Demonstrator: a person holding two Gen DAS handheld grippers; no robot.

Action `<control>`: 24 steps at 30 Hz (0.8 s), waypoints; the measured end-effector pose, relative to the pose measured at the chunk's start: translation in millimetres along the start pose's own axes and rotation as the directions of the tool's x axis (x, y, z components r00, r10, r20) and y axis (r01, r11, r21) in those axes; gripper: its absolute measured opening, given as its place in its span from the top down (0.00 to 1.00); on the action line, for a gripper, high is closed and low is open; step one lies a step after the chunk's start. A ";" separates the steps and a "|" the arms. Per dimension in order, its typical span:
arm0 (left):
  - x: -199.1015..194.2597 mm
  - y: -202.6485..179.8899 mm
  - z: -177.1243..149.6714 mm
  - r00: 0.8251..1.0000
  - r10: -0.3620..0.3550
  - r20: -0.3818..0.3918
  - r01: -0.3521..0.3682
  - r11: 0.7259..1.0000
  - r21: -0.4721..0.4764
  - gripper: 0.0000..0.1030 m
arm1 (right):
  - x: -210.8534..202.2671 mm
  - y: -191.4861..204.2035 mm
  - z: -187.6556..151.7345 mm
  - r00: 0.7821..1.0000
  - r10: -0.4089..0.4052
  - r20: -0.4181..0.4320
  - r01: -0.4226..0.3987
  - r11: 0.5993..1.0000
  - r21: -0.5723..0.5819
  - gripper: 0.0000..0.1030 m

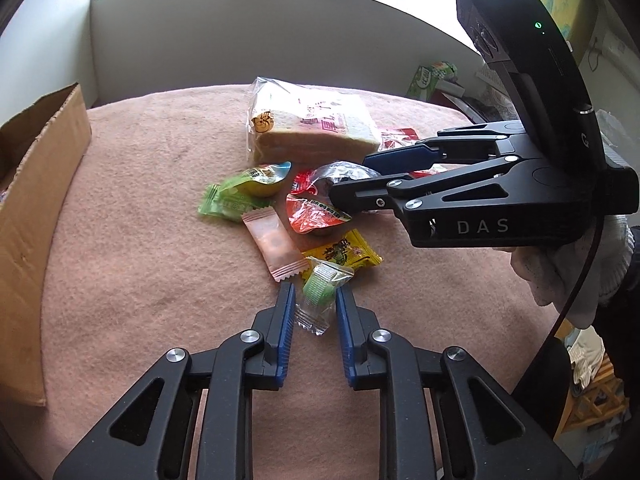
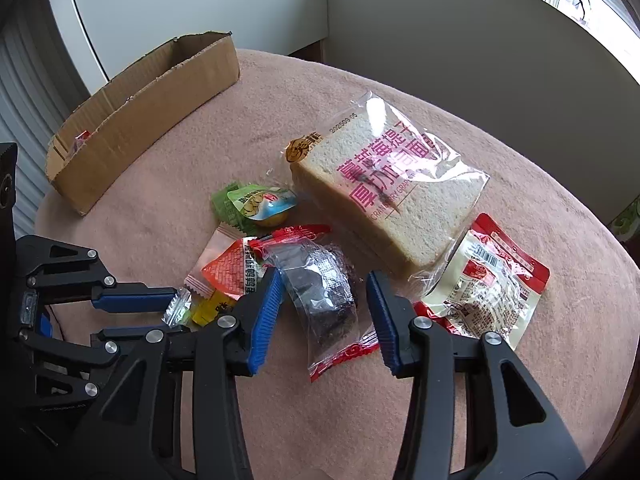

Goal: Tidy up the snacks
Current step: 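Grasp the small green candy with the left tool while the right tool grasps the clear dark-filled bag, then carry both items into the cardboard box and open both tools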

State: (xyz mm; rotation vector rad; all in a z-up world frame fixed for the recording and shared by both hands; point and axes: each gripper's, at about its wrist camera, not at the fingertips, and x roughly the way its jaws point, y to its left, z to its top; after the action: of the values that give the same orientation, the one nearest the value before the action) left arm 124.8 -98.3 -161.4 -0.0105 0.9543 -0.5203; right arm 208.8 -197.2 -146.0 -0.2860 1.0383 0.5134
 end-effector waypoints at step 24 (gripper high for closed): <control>-73.1 37.0 -28.5 0.996 -0.002 0.084 0.008 0.997 -0.080 0.85 | -68.5 -1.2 -10.3 0.985 0.060 0.161 -0.094 0.974 0.208 0.64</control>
State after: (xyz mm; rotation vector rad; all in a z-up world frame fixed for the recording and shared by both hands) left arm 84.1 -28.3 -130.1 -0.1062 0.8924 -0.4825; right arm 174.0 -221.3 -91.1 -0.0131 0.9476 0.4806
